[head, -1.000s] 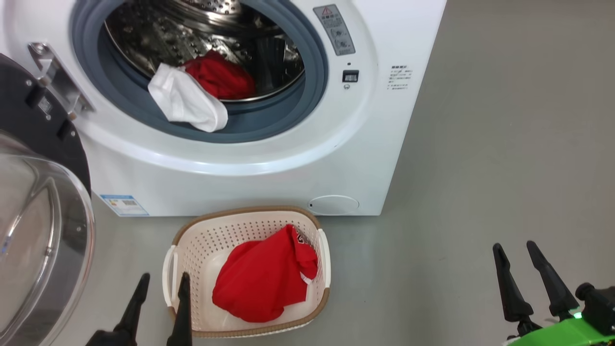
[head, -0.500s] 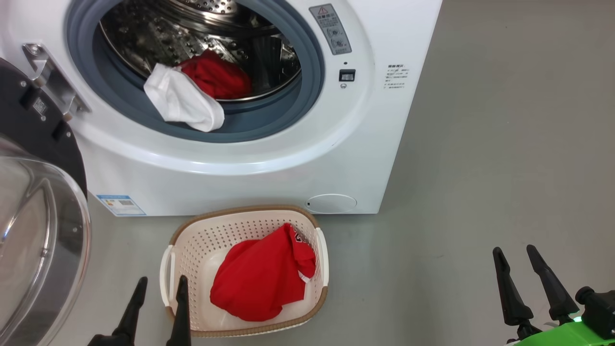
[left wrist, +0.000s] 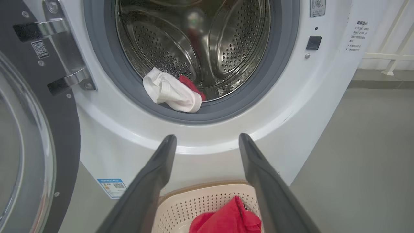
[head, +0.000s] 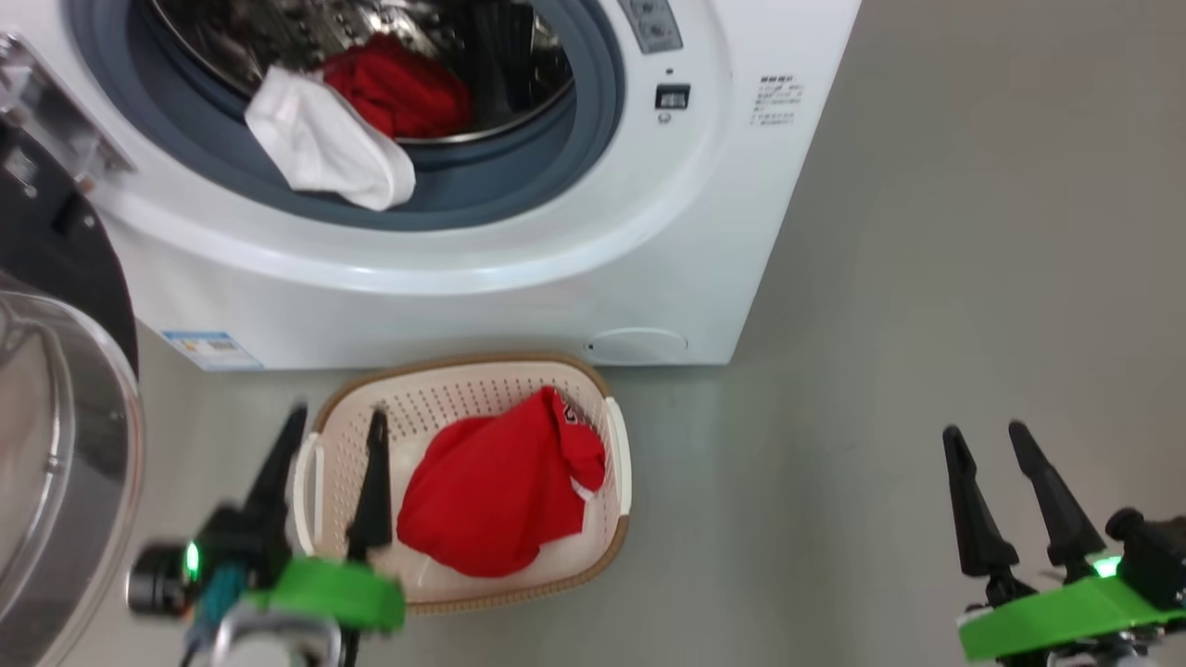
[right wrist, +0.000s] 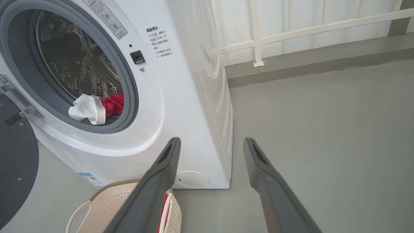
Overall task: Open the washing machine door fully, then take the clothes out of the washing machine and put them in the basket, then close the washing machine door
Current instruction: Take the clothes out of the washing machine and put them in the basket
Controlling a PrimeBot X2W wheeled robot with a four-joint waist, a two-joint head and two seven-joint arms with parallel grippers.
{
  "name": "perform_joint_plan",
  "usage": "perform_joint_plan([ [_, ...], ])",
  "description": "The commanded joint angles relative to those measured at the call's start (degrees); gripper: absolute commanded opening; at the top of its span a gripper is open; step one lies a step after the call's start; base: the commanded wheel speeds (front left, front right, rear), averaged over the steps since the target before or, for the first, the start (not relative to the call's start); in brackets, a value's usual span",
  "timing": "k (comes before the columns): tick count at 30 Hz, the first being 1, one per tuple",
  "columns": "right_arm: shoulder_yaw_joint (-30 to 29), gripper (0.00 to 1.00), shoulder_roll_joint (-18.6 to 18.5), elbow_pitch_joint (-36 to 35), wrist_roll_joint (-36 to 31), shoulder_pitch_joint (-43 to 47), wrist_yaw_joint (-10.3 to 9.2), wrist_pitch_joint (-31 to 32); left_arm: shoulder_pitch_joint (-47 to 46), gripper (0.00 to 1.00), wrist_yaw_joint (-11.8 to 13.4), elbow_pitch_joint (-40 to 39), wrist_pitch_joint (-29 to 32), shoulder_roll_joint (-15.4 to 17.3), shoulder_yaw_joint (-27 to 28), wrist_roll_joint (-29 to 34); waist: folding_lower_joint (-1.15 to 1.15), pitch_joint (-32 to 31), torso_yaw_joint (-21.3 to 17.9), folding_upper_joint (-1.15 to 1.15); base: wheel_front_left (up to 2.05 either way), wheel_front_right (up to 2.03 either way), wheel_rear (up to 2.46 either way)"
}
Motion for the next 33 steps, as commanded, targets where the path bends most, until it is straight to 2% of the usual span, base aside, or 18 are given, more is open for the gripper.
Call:
perform_joint_plan([
  [1, 1.2, 1.0, -0.5, -1.5, 0.0, -1.7, 0.28, -0.4, -2.4, 1.0, -0.4, -0.9, -0.3, 0.8, 1.6, 0.5, 0.0, 2.6, -0.2, 0.0, 0.0, 0.0, 0.0],
  [7, 1.4, 1.0, 0.8, -1.8, 0.4, -5.6, 0.28, -0.4, -18.1, 1.0, -0.3, 7.4, -0.3, 1.1, 0.4, 3.1, 0.0, 8.7, -1.5, 0.0, 0.0, 0.0, 0.0],
  [18, 1.8, 1.0, 2.9, -1.9, 0.8, -11.4, 0.28, -0.4, -45.1, 1.0, 1.2, 31.6, 0.6, 4.3, -1.8, 7.0, 0.0, 16.9, -5.4, 0.0, 0.0, 0.0, 0.0],
  [25, 2.4, 1.0, 3.4, -2.0, 1.1, -13.5, 0.28, -0.4, -56.0, 1.0, 4.6, 45.5, 4.2, 7.6, -2.4, 8.8, 0.0, 19.9, -8.0, 0.0, 0.0, 0.0, 0.0],
  [33, 2.7, 1.0, 3.7, -2.3, 1.1, -14.3, 0.28, -0.4, -62.9, 1.0, 7.1, 53.7, 6.8, 10.5, -3.8, 10.1, 0.0, 21.7, -9.6, 0.0, 0.0, 0.0, 0.0],
])
